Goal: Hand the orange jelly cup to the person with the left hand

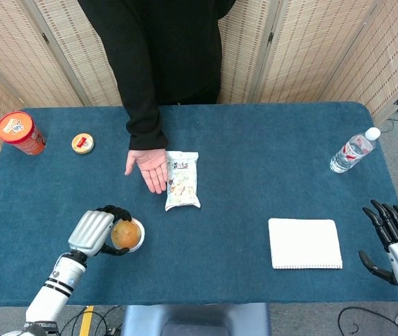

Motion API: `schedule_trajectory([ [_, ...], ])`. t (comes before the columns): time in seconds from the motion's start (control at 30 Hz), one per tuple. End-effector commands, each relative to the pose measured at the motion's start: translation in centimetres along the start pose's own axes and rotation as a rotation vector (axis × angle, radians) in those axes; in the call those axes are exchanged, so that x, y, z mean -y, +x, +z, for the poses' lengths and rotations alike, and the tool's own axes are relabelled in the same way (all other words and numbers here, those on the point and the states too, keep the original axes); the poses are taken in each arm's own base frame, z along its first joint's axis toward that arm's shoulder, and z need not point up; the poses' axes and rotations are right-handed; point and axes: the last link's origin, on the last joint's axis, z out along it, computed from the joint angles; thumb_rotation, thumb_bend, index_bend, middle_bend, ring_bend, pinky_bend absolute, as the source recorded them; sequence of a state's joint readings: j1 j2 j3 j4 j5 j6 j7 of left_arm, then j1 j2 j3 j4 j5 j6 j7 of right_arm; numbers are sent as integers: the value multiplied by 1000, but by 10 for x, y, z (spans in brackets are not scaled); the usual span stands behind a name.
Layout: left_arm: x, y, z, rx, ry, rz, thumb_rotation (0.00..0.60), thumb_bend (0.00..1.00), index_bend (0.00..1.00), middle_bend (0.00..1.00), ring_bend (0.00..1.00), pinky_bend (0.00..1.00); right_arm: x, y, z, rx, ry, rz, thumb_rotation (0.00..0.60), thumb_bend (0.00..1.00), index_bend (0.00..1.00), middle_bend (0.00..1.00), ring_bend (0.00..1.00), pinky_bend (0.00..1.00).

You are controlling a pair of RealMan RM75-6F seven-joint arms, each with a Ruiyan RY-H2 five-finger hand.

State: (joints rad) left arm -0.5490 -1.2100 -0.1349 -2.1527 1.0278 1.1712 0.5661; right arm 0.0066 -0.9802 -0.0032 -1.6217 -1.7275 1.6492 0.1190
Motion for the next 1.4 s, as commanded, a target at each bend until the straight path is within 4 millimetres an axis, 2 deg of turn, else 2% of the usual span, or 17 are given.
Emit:
schedule_trajectory([
  [0.03,-27,27,0,-10,-5,22,600,132,392,498,321,430,-1,3,-4,-5,11,9,600,262,0,0,0,0],
  [0.13,-46,34,9,-11,-29,23,600,133,390,498,321,430,-1,4,-7,-10,21,17,600,261,0,0,0,0],
  [0.27,-66,43,31,0,-79,41,600,132,390,499,321,431,-3,6,-9,-8,32,29,600,262,0,0,0,0],
  [0.57,-74,66,90,18,-122,110,600,132,390,499,321,431,-9,9,-7,-39,-17,32,600,262,0,0,0,0],
  [0.73,-70,79,119,21,-142,97,600,132,409,517,332,432,-10,7,-2,-32,-44,23,600,262,0,0,0,0],
  [0.93,-59,90,157,35,-144,173,600,132,416,524,335,431,-13,2,9,-8,-82,5,600,262,0,0,0,0],
  [1.07,-42,92,172,14,-140,223,600,132,416,524,335,432,-13,3,12,-32,-104,1,600,262,0,0,0,0],
  [1.2,-29,87,178,14,-147,284,600,132,386,523,326,431,-14,1,13,-34,-118,-3,600,262,0,0,0,0],
  [1.23,-29,86,178,19,-152,295,600,132,363,509,317,432,-14,1,14,-33,-119,-5,600,262,0,0,0,0],
  [1.4,-24,76,178,90,-146,341,600,132,236,311,222,408,-12,-2,17,-6,-108,-9,600,262,0,0,0,0],
])
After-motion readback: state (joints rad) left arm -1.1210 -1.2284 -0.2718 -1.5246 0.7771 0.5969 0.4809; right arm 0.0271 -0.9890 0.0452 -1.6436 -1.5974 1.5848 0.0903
